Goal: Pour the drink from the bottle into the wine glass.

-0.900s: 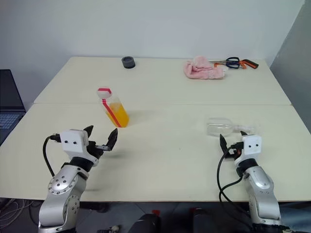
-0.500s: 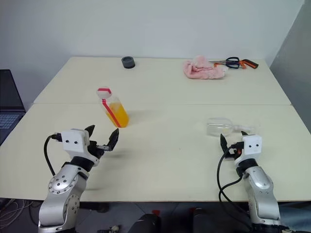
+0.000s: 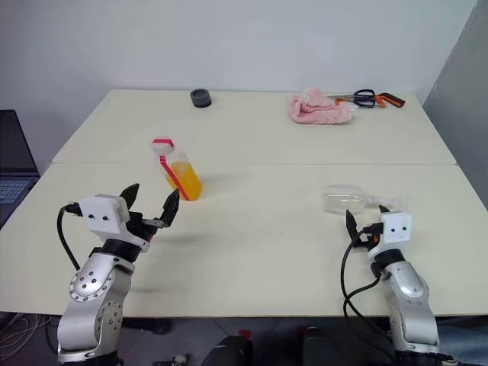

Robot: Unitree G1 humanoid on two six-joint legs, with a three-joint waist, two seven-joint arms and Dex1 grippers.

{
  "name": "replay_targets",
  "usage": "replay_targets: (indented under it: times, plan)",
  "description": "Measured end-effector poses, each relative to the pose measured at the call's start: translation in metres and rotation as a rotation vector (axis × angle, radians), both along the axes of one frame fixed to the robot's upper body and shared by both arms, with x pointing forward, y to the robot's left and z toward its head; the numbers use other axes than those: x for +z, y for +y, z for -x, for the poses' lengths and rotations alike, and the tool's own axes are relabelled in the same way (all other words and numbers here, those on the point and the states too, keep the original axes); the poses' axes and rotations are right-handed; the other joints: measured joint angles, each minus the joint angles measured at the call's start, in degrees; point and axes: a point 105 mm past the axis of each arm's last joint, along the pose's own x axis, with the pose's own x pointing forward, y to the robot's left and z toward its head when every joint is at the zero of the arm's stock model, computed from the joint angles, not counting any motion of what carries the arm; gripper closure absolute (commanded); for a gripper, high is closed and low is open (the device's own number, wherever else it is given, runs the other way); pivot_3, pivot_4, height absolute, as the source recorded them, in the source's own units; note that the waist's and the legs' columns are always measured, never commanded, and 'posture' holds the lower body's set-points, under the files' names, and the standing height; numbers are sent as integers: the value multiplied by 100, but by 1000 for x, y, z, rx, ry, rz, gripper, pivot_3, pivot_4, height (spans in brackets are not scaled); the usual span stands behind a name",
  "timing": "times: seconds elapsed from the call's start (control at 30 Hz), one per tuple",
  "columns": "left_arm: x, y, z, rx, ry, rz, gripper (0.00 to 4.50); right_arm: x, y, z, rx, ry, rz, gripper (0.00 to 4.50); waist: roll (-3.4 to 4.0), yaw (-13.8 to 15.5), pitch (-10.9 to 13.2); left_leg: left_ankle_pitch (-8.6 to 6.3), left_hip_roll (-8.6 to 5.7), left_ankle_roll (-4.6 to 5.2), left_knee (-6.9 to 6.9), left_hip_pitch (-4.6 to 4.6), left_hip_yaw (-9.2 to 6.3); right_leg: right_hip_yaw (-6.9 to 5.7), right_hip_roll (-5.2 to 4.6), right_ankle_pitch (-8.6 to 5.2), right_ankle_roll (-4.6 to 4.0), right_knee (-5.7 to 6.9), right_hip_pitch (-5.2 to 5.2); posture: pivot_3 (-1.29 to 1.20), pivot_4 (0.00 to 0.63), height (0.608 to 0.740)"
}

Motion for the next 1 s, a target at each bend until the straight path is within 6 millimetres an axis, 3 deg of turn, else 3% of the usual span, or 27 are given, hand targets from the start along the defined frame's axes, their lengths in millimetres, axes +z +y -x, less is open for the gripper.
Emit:
replay_targets:
  times: [0.23, 0.43, 0.6, 1.0]
  plan:
    - [6, 5, -2, 33, -21, 6, 30, 4, 7, 0, 85, -3, -5, 0, -1, 0, 1, -1, 1, 2, 1, 12, 38, 34, 4, 3, 5, 4, -1, 0, 150, 740]
    - [6, 6, -10, 36, 36, 15, 30, 43, 59, 6, 412, -34, 23, 0, -3, -43, 1, -6, 16, 8, -2, 27, 57, 60, 21, 3, 8, 5, 0, 0, 150, 740]
    - [1, 8, -15, 34, 100, 11, 30, 55, 82, 13, 583, 0, 51, 0, -11, -34, 4, -7, 15, 11, 0, 26, 57, 62, 21, 5, 11, 3, 0, 0, 150, 740]
    - [8, 8, -31, 36, 149, 21, 30, 63, 102, 20, 790, 46, 72, 0, -18, -35, 7, -8, 16, 11, 0, 26, 60, 73, 21, 9, 16, -2, -3, 0, 150, 740]
